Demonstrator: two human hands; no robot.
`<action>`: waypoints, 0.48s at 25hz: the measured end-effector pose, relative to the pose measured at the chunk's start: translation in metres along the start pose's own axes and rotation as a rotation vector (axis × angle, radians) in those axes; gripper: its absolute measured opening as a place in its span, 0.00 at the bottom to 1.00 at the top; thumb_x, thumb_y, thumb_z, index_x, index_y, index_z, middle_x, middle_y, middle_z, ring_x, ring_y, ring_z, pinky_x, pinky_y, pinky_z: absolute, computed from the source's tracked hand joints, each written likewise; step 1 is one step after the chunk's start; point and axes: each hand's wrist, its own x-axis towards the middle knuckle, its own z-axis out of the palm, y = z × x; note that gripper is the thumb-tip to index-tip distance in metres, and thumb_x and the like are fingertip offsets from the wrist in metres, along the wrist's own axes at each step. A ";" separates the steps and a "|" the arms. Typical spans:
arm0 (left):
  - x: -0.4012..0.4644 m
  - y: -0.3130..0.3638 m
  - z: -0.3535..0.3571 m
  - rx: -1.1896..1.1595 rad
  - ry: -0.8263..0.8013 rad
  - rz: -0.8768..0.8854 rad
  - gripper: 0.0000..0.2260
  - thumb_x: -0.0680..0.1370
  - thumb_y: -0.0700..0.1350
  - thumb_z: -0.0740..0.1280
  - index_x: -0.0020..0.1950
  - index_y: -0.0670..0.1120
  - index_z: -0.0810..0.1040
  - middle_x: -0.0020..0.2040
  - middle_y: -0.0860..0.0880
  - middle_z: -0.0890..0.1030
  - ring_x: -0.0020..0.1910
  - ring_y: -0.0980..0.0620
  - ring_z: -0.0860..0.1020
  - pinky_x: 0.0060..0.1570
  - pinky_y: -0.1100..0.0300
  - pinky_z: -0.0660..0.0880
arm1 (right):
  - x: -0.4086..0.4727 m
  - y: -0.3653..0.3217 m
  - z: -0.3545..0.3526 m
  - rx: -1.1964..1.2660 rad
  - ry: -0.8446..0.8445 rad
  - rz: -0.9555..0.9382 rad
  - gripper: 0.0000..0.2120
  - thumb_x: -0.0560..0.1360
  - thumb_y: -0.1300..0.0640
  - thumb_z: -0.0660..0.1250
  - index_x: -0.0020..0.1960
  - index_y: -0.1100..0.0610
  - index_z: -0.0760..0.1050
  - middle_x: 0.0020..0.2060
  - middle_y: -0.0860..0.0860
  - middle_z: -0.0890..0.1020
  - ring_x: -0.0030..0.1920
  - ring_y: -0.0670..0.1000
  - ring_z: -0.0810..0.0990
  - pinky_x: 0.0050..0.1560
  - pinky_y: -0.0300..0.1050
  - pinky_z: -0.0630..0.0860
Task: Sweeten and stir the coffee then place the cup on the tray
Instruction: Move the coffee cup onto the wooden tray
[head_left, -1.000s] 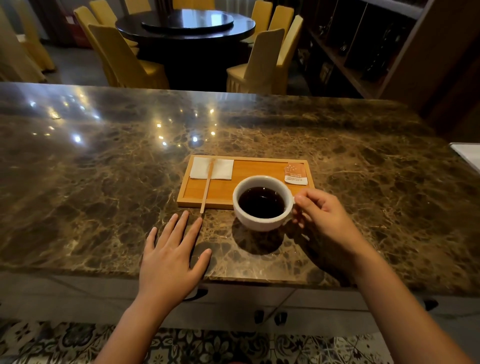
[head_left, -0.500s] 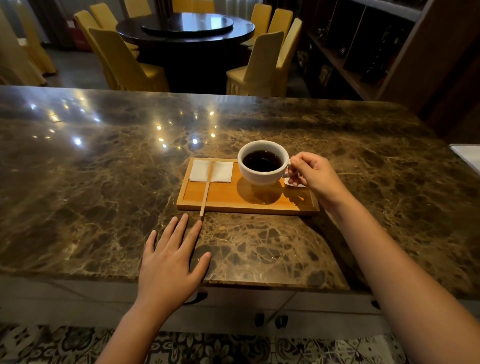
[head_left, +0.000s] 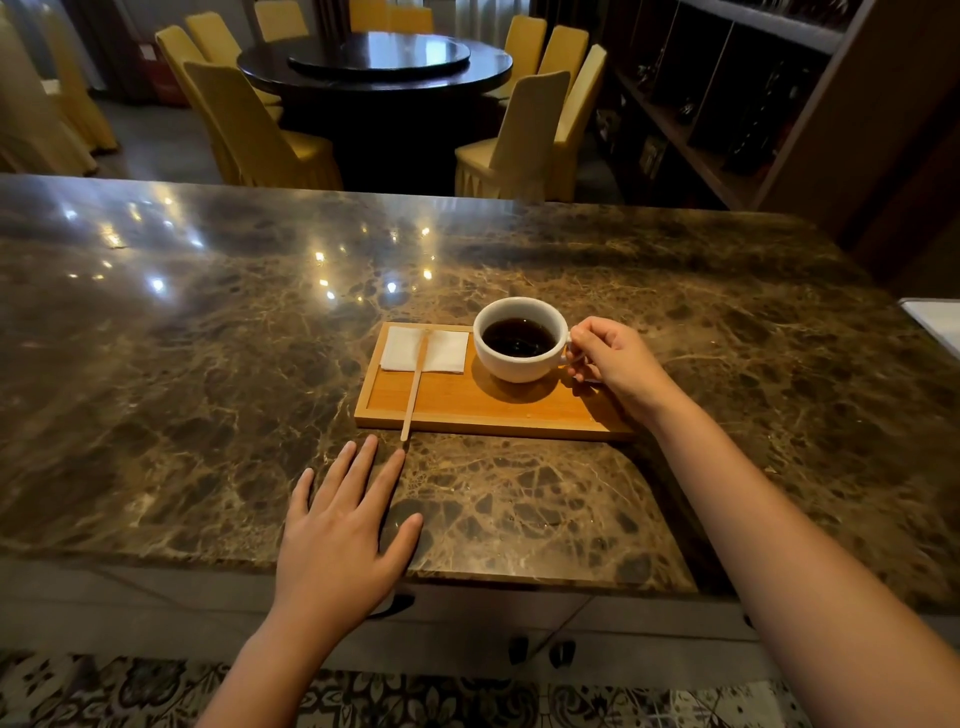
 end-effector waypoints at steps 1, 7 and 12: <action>0.000 0.000 0.001 -0.001 0.003 0.002 0.28 0.74 0.62 0.49 0.71 0.52 0.62 0.73 0.46 0.63 0.72 0.48 0.57 0.69 0.39 0.57 | 0.001 0.001 0.000 -0.004 -0.001 0.000 0.12 0.80 0.60 0.56 0.40 0.60 0.73 0.31 0.54 0.76 0.27 0.46 0.75 0.29 0.45 0.74; 0.000 0.001 0.000 0.003 -0.009 -0.005 0.28 0.74 0.62 0.49 0.72 0.52 0.62 0.73 0.47 0.62 0.73 0.49 0.57 0.69 0.39 0.56 | 0.003 0.000 -0.003 -0.112 0.041 0.026 0.11 0.79 0.58 0.57 0.43 0.59 0.75 0.32 0.57 0.79 0.30 0.52 0.78 0.29 0.45 0.77; 0.000 0.000 0.000 0.008 -0.004 -0.003 0.28 0.74 0.62 0.49 0.72 0.53 0.61 0.73 0.47 0.62 0.73 0.49 0.56 0.69 0.40 0.56 | 0.002 -0.007 -0.005 -0.275 0.086 0.002 0.09 0.78 0.56 0.61 0.43 0.56 0.78 0.36 0.54 0.81 0.34 0.49 0.79 0.32 0.39 0.77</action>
